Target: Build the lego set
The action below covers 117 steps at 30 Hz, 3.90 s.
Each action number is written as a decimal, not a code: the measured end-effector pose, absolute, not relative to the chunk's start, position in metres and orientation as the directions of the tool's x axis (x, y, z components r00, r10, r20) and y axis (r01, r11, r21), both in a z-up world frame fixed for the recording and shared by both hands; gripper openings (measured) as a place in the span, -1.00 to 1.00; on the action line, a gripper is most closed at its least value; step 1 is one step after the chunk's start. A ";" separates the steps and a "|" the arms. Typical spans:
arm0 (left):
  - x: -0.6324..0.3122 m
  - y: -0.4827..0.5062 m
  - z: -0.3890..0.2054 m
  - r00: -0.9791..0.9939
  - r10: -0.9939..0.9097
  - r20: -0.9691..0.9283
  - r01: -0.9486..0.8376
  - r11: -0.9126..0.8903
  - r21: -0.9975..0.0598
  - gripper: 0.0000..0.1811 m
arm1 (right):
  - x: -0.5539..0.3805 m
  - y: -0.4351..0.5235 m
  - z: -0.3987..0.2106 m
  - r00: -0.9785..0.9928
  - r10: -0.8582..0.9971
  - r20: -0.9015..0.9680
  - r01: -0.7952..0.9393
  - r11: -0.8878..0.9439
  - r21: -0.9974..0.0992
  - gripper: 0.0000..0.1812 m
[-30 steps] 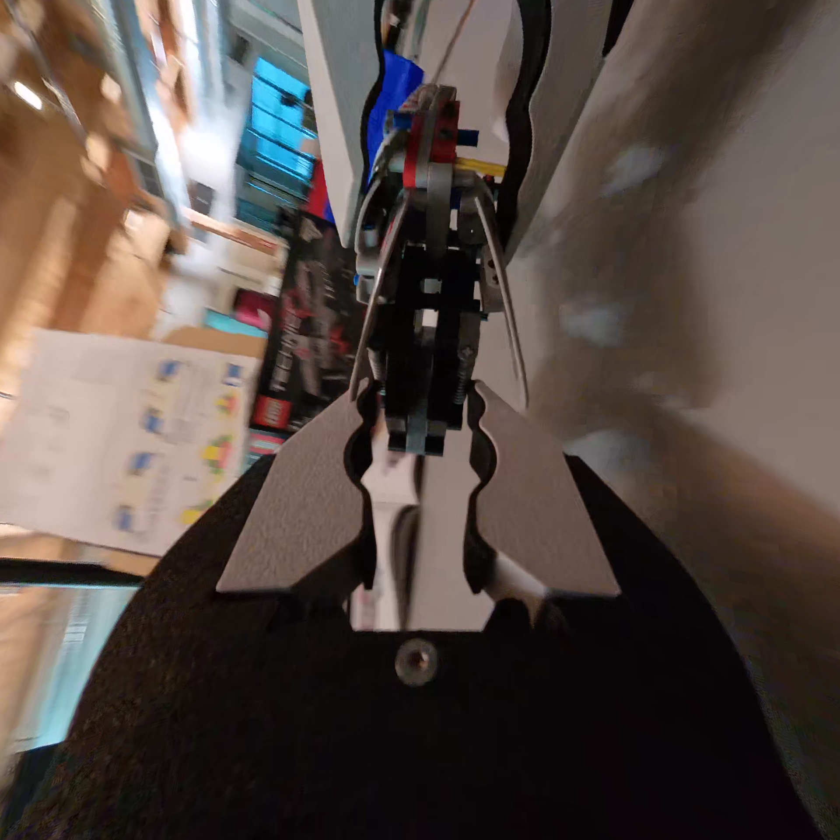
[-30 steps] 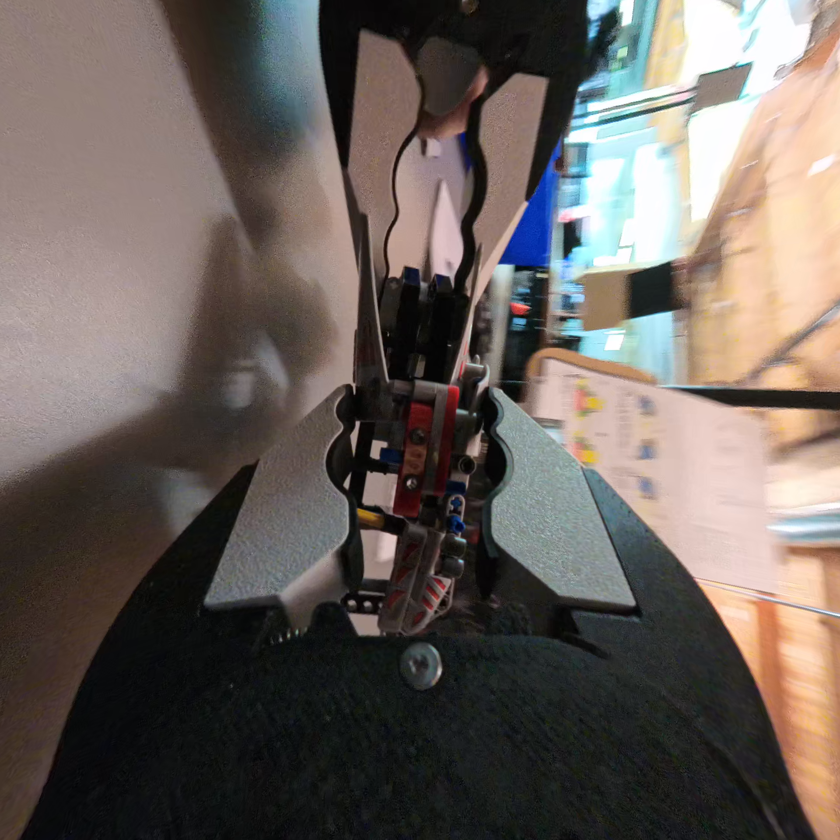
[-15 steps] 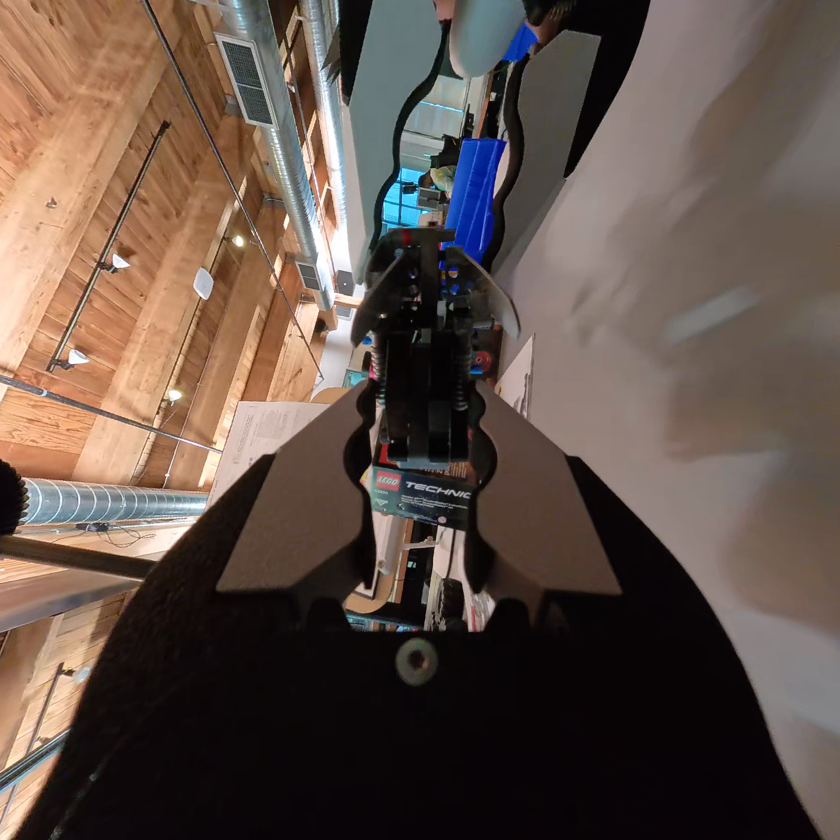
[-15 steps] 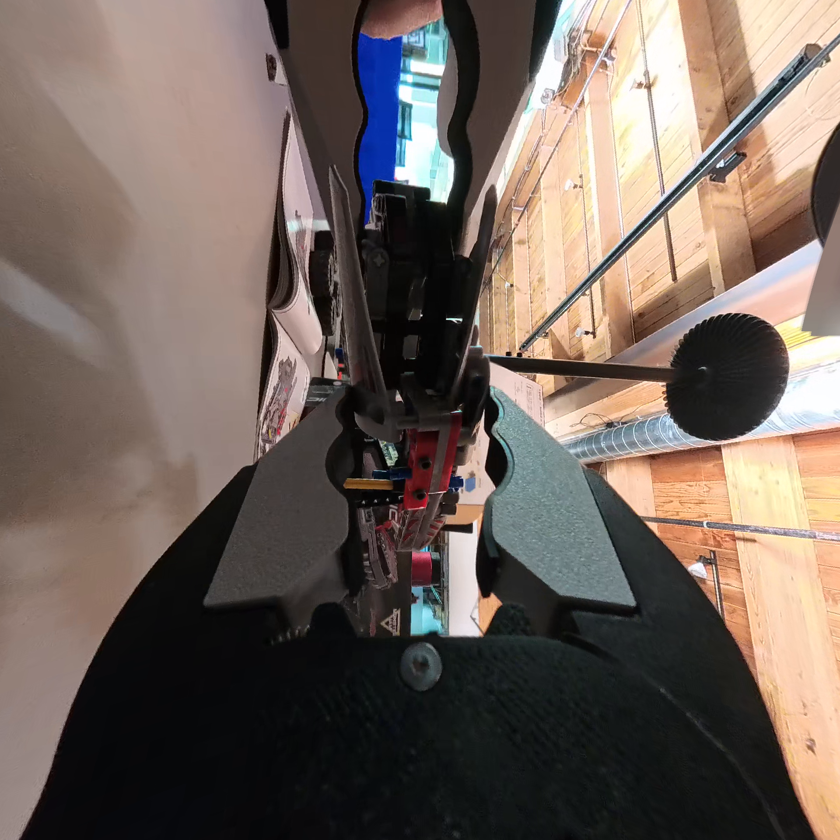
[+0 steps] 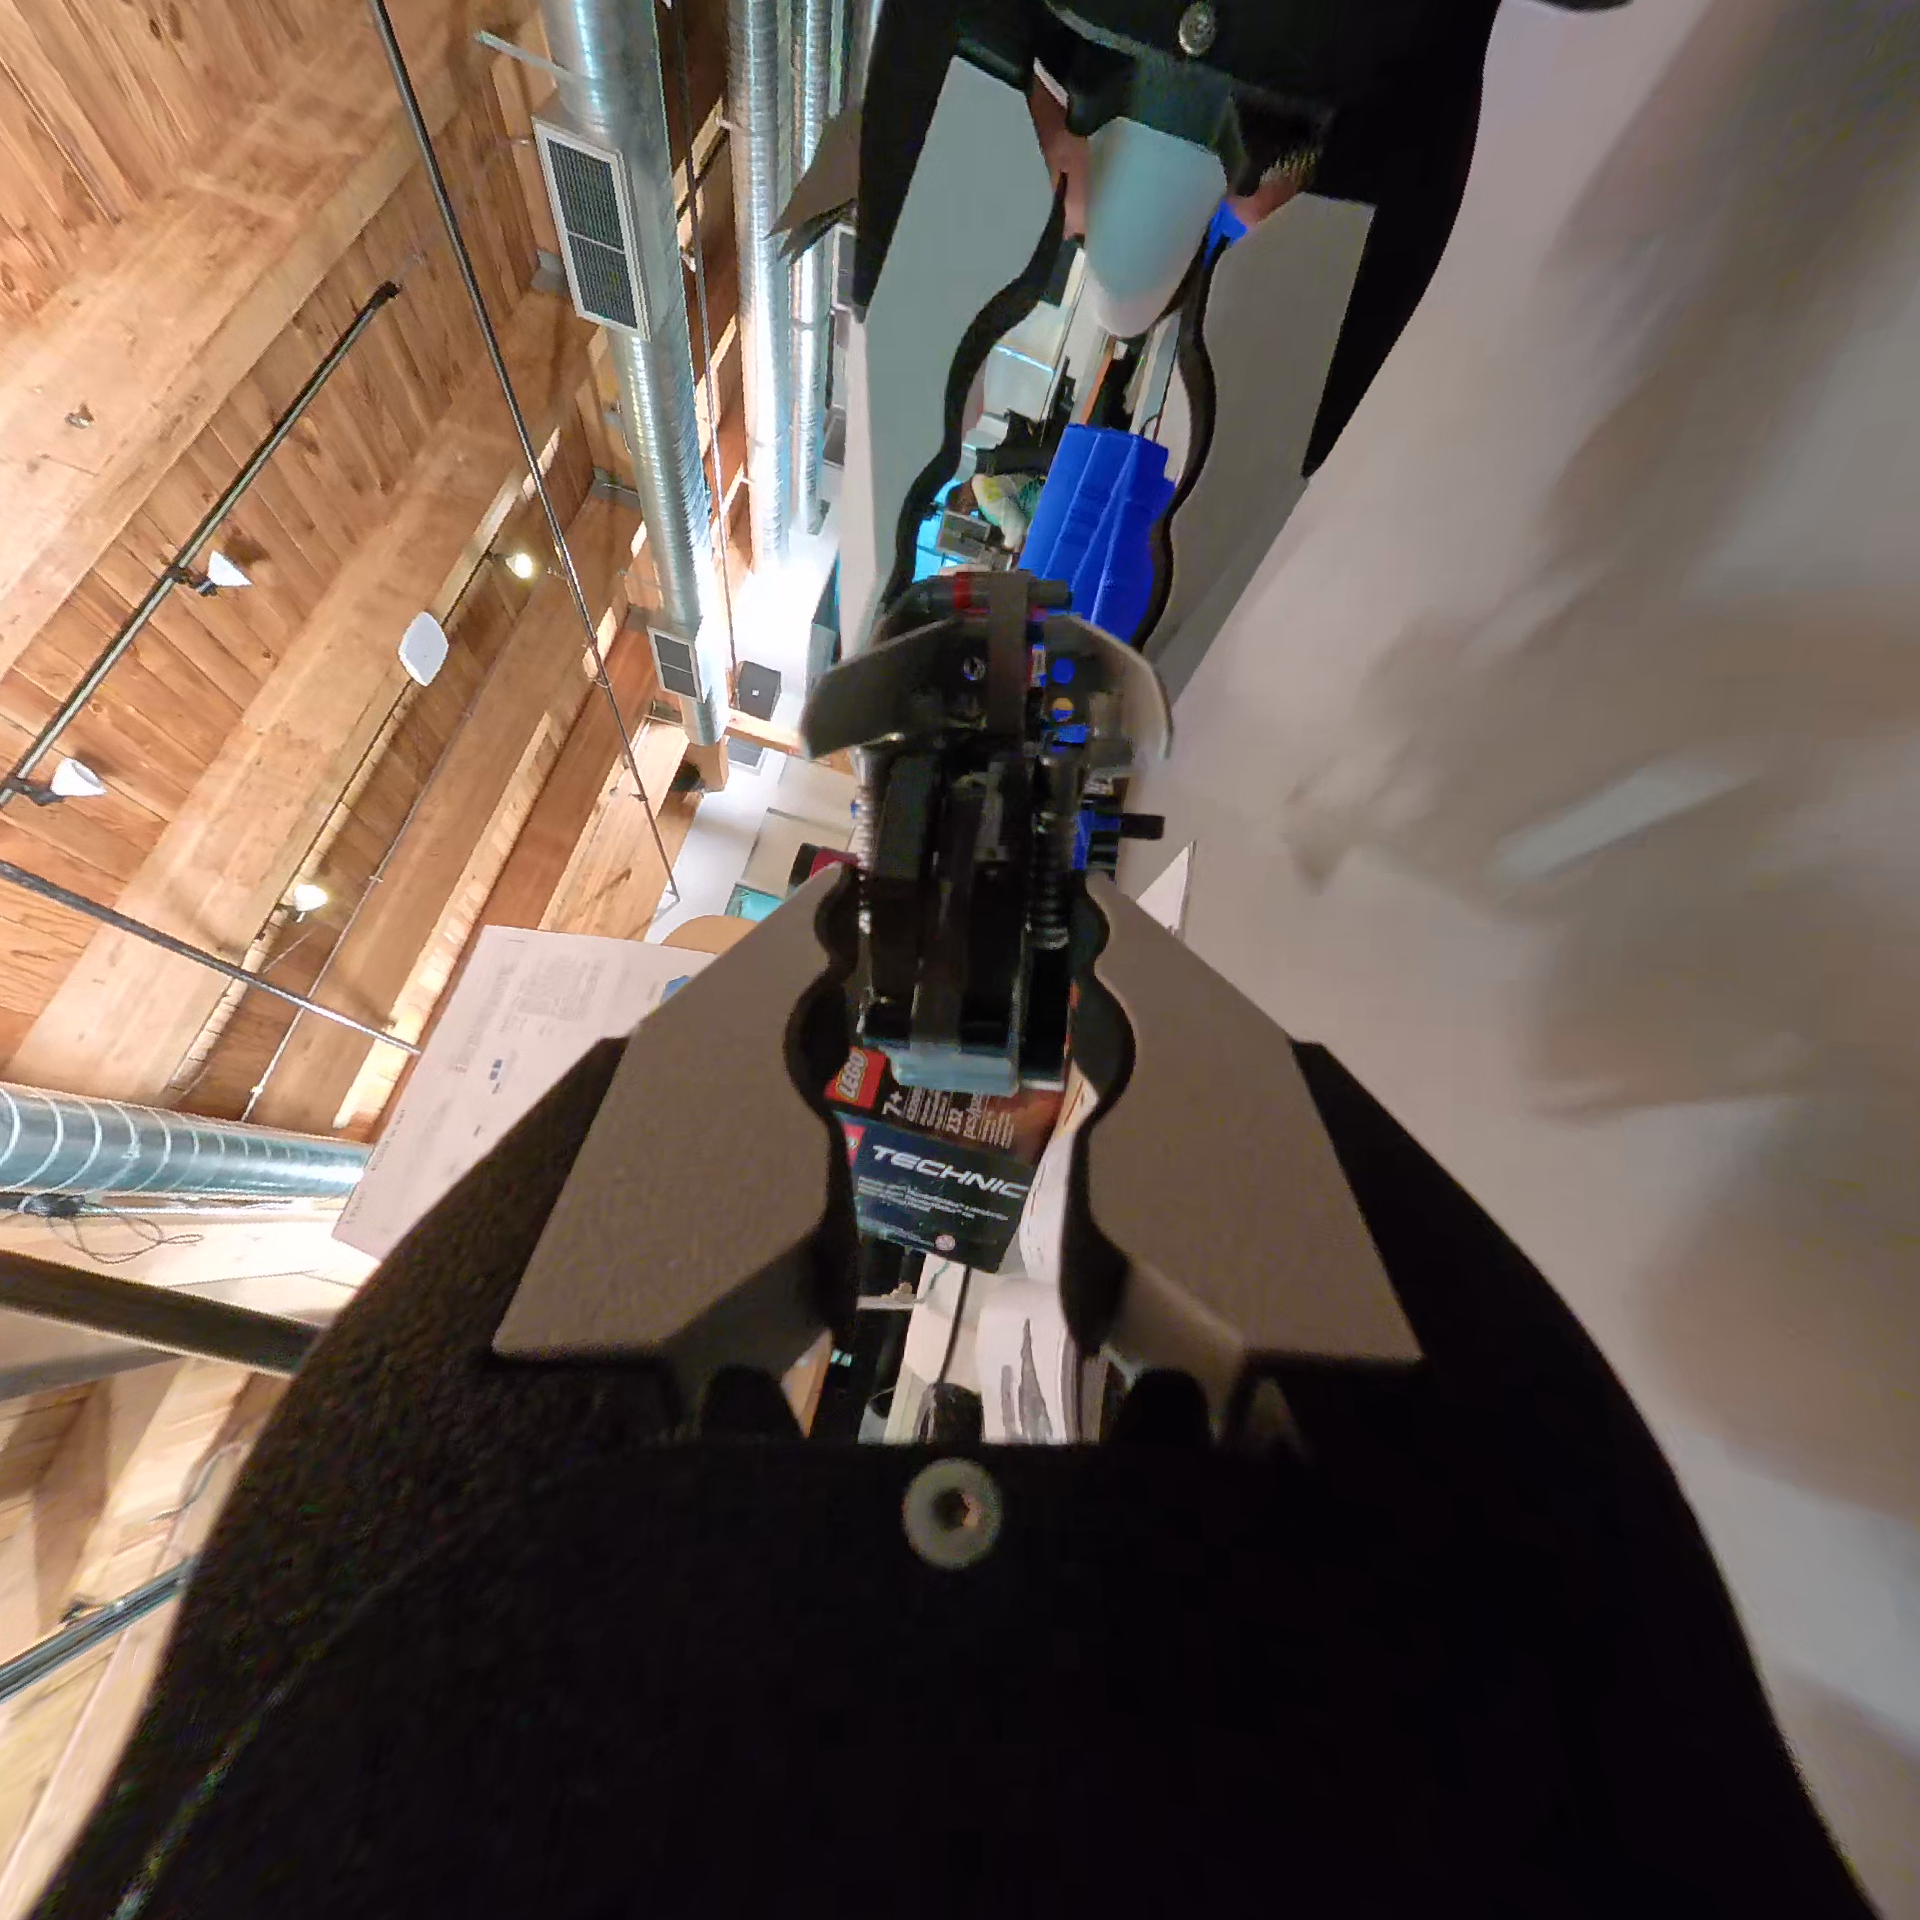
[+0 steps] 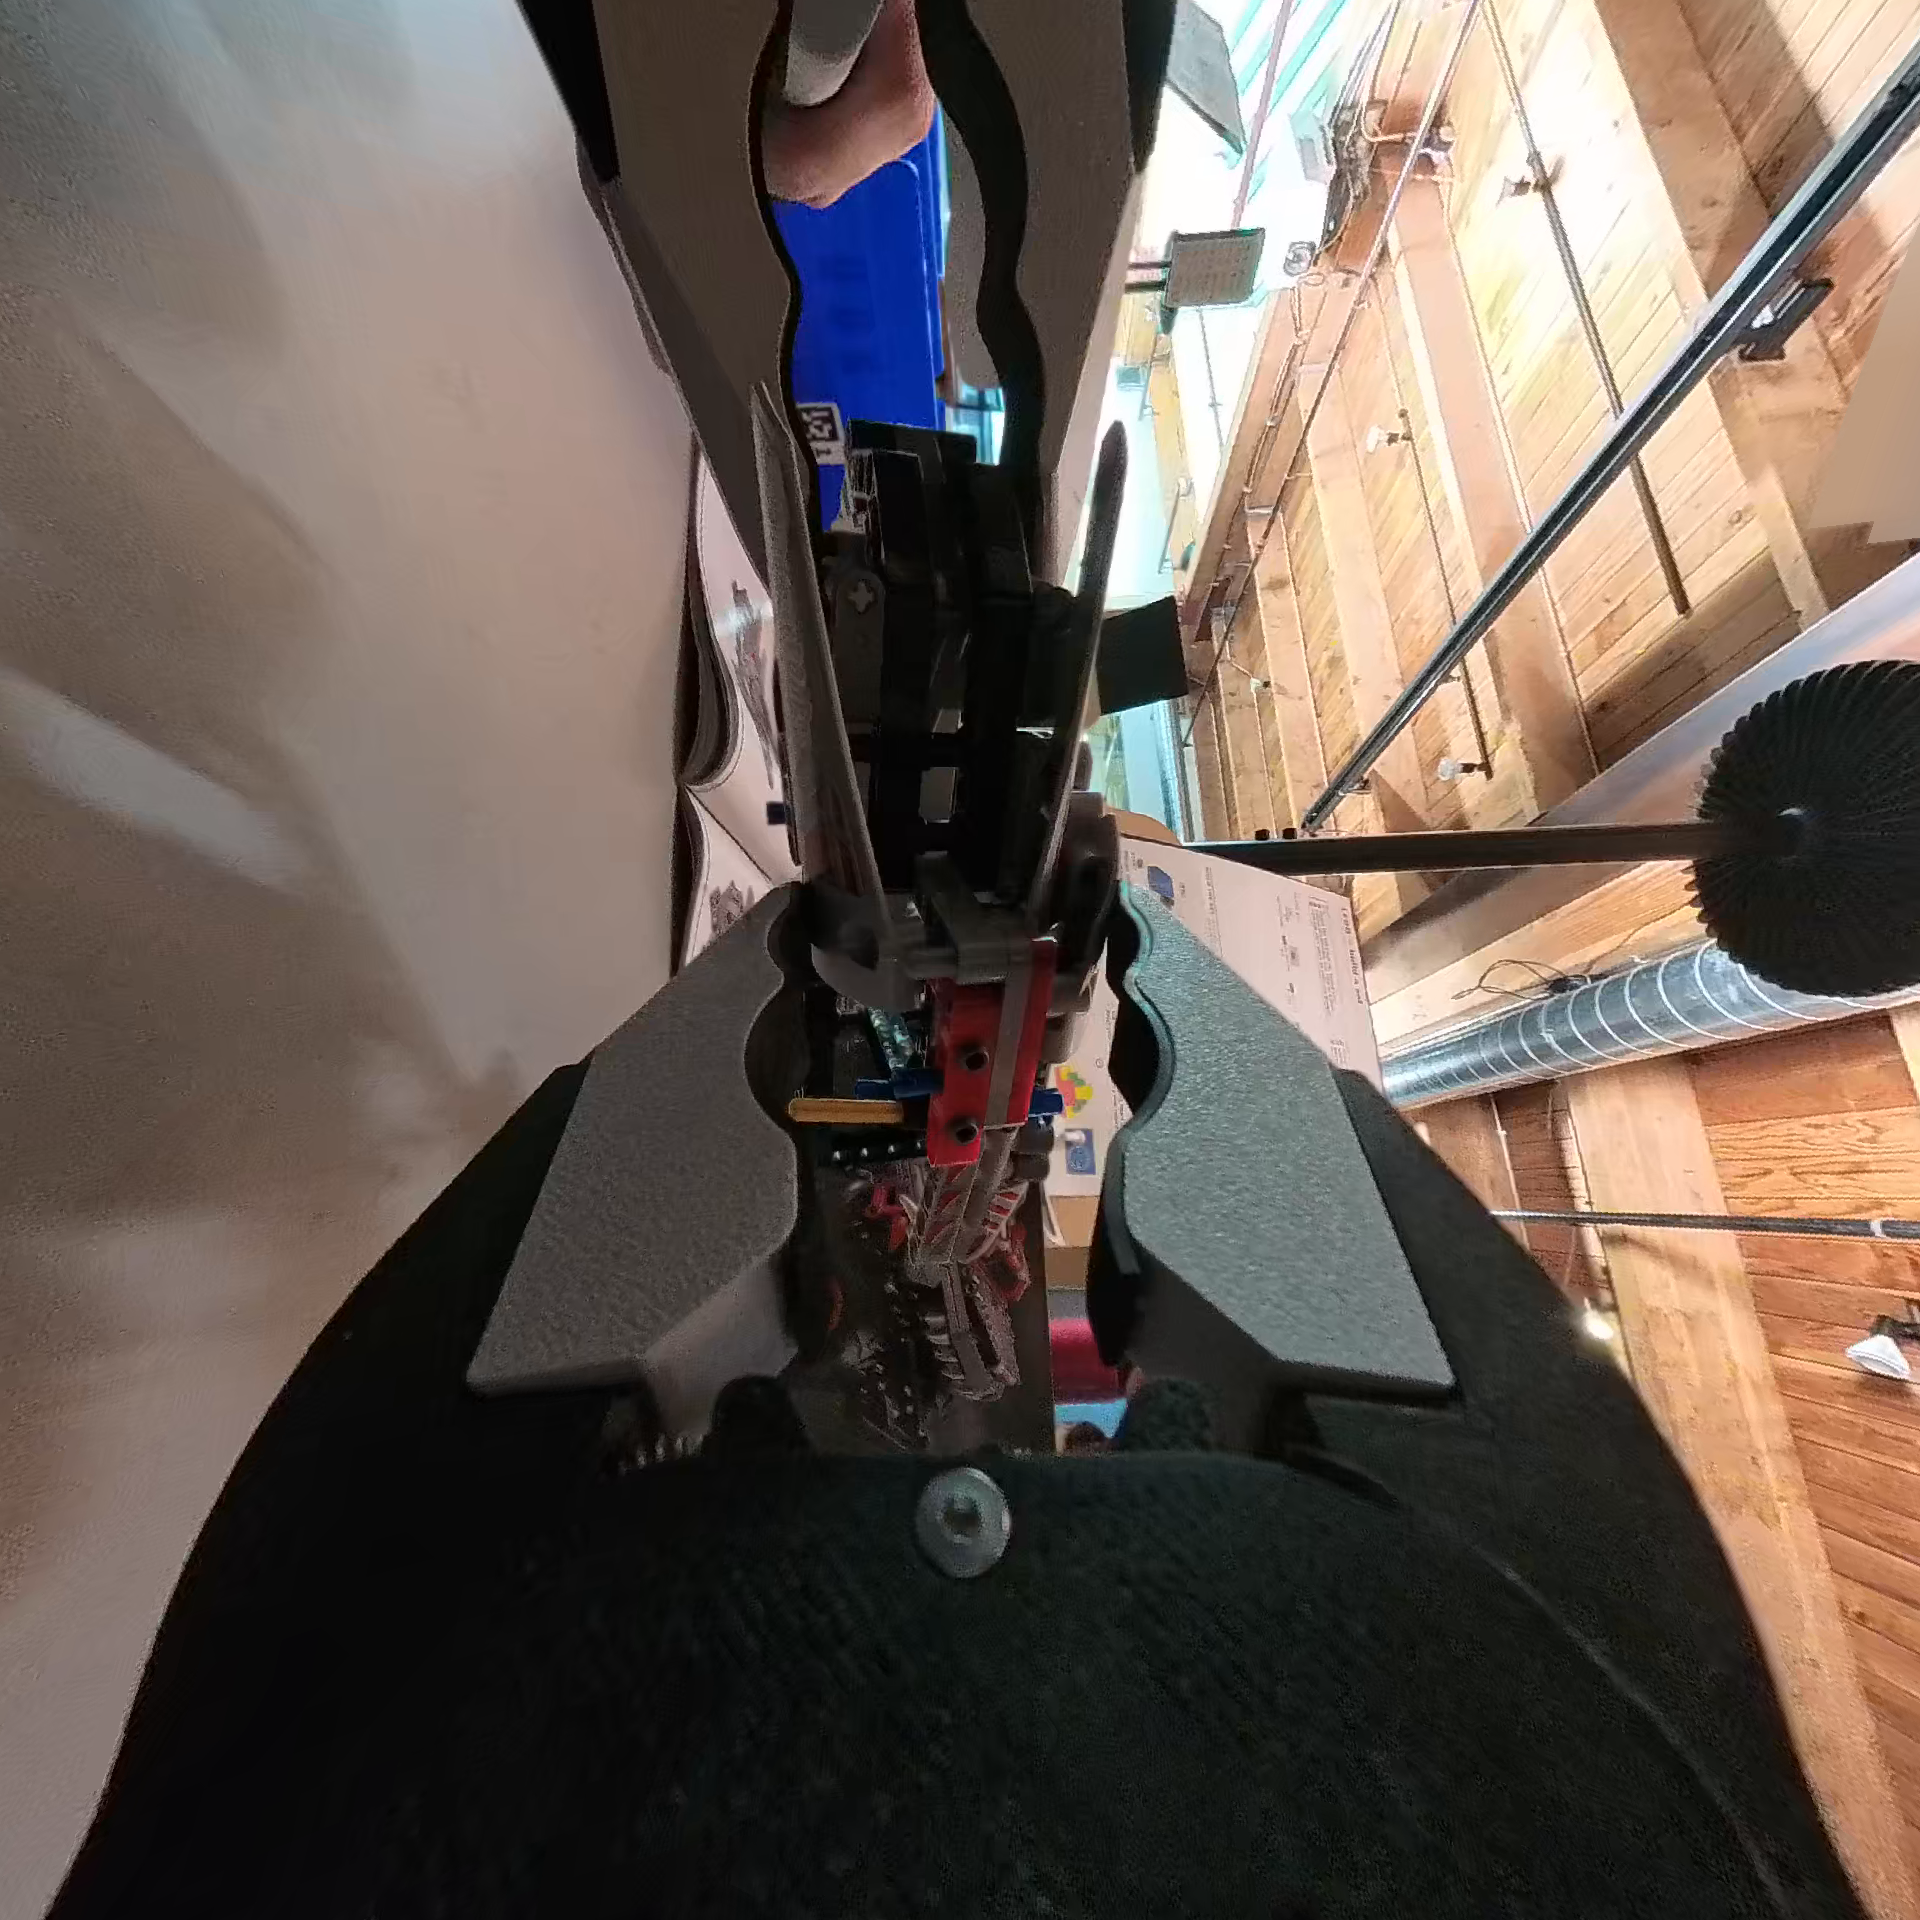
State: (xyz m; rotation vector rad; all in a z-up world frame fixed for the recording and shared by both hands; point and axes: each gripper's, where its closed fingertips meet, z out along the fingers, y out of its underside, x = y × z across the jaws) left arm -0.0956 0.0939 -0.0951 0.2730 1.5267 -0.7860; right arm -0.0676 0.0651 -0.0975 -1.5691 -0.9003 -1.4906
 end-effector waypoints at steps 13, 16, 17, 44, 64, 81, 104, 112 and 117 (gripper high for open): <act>-0.074 0.104 -0.121 -0.832 -0.458 -0.314 0.158 0.347 -0.924 -0.59 | -0.065 0.073 -0.114 0.705 0.255 0.662 0.677 -0.520 -0.521 -0.39; -0.057 0.110 -0.136 -0.888 -0.459 -0.026 -0.117 0.280 -0.953 -0.59 | -0.048 0.078 -0.125 0.867 0.315 0.387 0.497 -0.608 -0.619 -0.39; -0.052 0.112 -0.141 -0.887 -0.459 0.059 -0.201 0.266 -0.943 -0.58 | -0.042 0.081 -0.129 0.901 0.323 0.290 0.434 -0.634 -0.640 -0.39; -0.016 0.118 -0.165 -0.629 -0.416 0.657 -0.719 -0.011 -0.695 -0.17 | 0.001 0.110 -0.158 0.827 0.193 -0.529 -0.226 -0.747 -0.626 -0.38; -0.011 0.119 -0.163 -0.610 -0.449 0.653 -0.688 -0.109 -0.718 -0.39 | -0.006 0.111 -0.157 0.889 0.158 -0.430 -0.186 -0.734 -0.653 -0.36; -0.010 0.119 -0.165 -0.641 -0.443 0.627 -0.679 -0.054 -0.732 -0.38 | -0.008 0.115 -0.162 0.901 0.149 -0.406 -0.145 -0.780 -0.608 -0.34; -0.015 0.119 -0.169 -0.693 -0.429 0.579 -0.655 0.041 -0.754 -0.26 | -0.004 0.117 -0.164 0.848 0.159 -0.506 -0.225 -0.756 -0.615 -0.35; -0.016 0.125 -0.171 -0.676 -0.445 0.587 -0.669 0.036 -0.743 -0.26 | -0.004 0.119 -0.166 0.802 0.161 -0.574 -0.271 -0.760 -0.591 -0.36; -0.014 0.124 -0.168 -0.673 -0.453 0.584 -0.659 0.009 -0.752 -0.28 | -0.005 0.119 -0.166 0.810 0.154 -0.566 -0.271 -0.757 -0.594 -0.35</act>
